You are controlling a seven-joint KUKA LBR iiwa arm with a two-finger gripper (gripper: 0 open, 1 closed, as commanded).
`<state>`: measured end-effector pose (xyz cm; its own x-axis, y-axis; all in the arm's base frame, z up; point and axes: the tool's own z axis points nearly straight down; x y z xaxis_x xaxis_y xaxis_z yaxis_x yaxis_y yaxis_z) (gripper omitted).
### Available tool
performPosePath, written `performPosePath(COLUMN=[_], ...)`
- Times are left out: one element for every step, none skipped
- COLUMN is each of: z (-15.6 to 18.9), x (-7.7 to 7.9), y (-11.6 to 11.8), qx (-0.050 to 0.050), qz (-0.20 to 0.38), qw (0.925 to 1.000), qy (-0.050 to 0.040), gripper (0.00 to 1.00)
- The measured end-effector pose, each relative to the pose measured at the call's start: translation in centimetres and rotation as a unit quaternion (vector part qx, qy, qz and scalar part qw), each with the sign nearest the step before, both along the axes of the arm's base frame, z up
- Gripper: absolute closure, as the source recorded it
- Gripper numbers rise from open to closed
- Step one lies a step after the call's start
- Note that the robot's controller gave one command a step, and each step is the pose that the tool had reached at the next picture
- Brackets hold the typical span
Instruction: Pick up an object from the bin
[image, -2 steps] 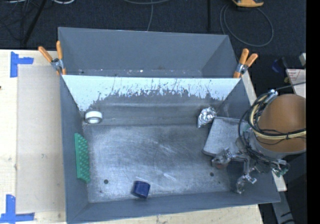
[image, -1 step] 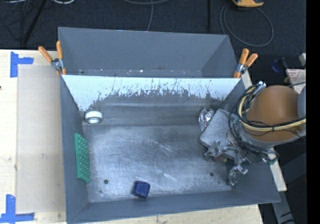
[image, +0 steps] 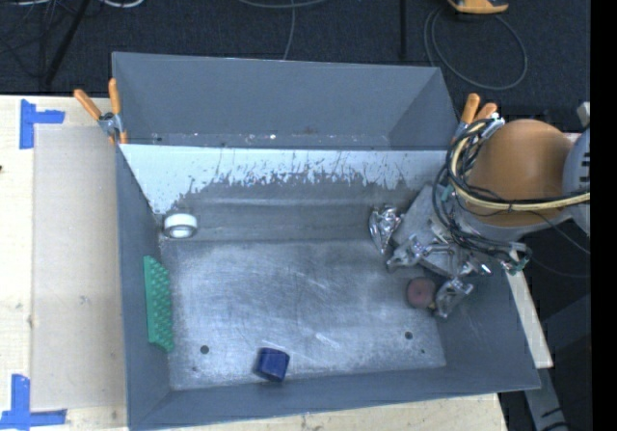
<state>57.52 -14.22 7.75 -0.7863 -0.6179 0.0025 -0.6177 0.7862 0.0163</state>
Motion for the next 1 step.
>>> performPosePath(z=[-0.02], x=[-0.16], y=[-0.51], qx=[-0.003], qz=[-0.002], qw=[1.0], qy=[-0.0003], gripper=[1.0])
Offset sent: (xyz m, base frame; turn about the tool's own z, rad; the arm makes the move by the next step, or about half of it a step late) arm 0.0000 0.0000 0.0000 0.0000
